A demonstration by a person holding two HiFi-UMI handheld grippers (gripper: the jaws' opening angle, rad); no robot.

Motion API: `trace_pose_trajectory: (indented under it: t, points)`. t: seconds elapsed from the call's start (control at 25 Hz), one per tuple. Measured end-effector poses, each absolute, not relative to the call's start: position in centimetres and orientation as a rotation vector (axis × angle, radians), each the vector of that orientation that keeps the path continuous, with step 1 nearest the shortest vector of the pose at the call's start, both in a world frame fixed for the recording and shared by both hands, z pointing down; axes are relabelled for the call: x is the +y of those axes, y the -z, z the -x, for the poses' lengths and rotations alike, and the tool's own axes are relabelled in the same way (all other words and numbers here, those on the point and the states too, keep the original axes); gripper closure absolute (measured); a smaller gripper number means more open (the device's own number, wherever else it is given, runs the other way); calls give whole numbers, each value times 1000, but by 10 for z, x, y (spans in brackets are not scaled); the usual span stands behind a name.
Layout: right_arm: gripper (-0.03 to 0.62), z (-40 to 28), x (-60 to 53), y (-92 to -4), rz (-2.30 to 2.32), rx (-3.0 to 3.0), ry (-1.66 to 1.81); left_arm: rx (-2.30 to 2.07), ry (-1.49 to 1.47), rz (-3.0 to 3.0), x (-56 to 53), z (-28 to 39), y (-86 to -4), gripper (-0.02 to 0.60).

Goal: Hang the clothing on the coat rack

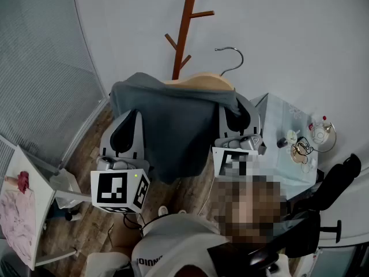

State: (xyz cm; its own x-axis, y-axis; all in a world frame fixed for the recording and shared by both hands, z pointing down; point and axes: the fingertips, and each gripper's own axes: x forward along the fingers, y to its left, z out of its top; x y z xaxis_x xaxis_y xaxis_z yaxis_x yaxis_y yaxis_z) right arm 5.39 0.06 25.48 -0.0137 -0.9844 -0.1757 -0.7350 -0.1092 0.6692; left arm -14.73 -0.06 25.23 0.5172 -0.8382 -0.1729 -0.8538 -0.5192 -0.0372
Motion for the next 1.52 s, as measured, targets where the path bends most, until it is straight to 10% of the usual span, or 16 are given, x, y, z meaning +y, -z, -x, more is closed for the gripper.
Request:
trace_pose_trajectory:
  t: [1.52]
  points:
    - [497,-62,-74,-234,-1837,-1768,963,1330,-181,2696,-77,132,-257,558]
